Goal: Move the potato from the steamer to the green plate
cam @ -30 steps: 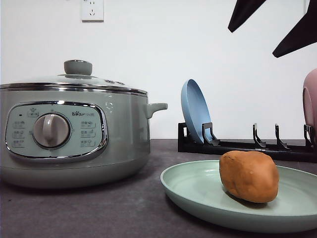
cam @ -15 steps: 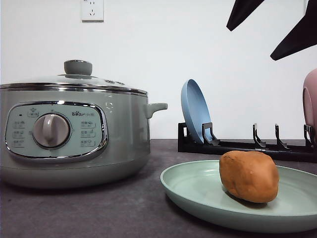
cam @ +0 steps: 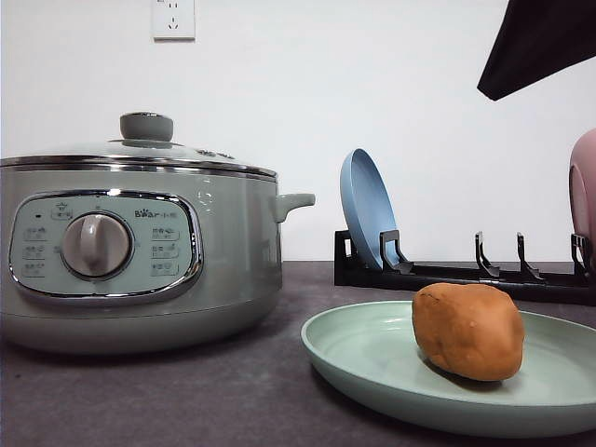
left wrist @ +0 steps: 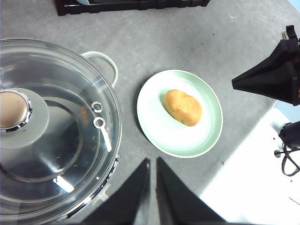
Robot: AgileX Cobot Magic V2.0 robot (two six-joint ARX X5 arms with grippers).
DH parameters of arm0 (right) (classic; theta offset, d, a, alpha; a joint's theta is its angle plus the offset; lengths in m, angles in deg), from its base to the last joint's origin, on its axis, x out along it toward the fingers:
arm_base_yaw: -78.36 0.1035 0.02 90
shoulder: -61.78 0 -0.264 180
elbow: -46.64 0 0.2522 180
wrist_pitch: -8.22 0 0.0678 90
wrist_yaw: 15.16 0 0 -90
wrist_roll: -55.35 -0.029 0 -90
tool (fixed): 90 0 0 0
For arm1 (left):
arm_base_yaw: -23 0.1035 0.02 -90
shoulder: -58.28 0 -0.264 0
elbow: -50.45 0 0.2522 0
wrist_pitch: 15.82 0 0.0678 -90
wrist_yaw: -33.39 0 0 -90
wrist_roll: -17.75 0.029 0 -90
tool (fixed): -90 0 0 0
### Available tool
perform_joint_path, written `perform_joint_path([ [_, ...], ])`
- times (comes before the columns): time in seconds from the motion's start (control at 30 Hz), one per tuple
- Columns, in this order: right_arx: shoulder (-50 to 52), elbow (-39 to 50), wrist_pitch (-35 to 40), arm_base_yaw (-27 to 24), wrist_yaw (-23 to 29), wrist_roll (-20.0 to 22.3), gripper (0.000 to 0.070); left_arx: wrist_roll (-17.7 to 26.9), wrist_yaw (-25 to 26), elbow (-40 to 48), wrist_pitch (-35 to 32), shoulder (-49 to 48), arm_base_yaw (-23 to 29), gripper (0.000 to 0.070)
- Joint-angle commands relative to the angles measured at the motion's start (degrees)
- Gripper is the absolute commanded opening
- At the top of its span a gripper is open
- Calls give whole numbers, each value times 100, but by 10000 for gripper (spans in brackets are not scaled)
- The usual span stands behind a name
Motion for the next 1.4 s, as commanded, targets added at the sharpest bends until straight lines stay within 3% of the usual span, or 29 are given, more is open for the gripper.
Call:
perform_joint_path([
  [0.0, -22, -81, 51, 46, 1, 64, 1, 28, 33, -91, -39, 50, -46, 1],
  [0.67, -22, -81, 251, 46, 5, 64, 1, 170, -35, -91, -81, 32, -41, 2],
  [0.73, -22, -81, 251, 46, 5, 64, 1, 389, -87, -91, -123, -34, 5, 2],
  [1.03, -22, -81, 251, 46, 5, 64, 1, 318, -82, -90, -248, -642, 175, 2],
  [1.13, -22, -81, 251, 46, 5, 64, 1, 519, -82, -52, -864, -1063, 402, 2],
  [1.37, -22, -81, 251, 46, 5, 64, 1, 655, -83, 701, -3385, -2347, 1488, 2],
])
